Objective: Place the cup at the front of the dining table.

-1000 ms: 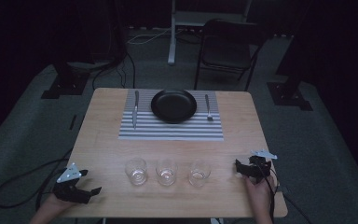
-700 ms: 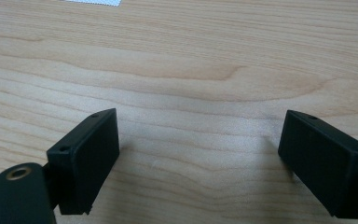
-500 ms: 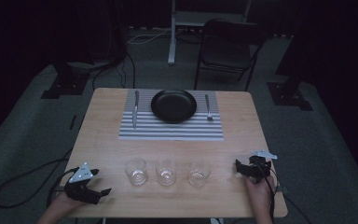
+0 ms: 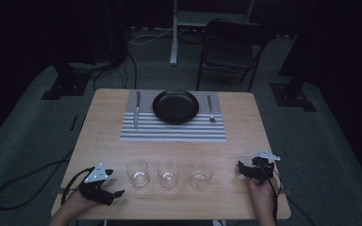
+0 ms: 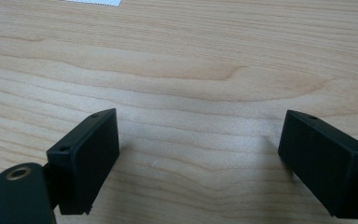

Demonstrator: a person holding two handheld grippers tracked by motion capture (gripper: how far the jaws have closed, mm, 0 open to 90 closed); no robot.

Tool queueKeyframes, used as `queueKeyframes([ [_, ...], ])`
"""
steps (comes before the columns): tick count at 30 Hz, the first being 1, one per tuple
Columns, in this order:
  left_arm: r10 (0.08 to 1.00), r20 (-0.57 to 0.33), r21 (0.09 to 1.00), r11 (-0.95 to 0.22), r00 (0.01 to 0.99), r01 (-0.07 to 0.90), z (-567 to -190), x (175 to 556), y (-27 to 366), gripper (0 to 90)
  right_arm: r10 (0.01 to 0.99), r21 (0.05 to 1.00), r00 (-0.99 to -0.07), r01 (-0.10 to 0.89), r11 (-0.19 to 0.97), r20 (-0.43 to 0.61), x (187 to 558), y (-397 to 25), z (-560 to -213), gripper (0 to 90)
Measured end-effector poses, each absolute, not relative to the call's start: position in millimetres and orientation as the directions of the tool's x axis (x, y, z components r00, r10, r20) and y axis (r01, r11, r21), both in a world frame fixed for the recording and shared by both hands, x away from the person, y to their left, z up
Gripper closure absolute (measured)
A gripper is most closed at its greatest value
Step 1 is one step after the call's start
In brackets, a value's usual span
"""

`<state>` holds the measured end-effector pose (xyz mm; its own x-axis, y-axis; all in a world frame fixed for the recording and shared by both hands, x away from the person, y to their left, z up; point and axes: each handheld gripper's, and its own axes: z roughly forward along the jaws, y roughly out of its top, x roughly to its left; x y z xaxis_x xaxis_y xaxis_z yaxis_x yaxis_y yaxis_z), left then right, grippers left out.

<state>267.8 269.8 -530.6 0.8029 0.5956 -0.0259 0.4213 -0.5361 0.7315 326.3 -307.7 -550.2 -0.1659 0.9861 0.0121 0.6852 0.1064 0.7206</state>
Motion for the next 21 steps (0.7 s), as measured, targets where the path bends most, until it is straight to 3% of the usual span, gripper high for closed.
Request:
queueKeyframes([
  [21, 0.543, -0.037, 0.763, -0.527, 0.839, 0.374, -527.5, 281.7, 240.5, 8.6, 0.986, 0.720, -0.166, 0.685, 0.106, 0.012, 326.3, -307.7, -550.2, 11.8],
])
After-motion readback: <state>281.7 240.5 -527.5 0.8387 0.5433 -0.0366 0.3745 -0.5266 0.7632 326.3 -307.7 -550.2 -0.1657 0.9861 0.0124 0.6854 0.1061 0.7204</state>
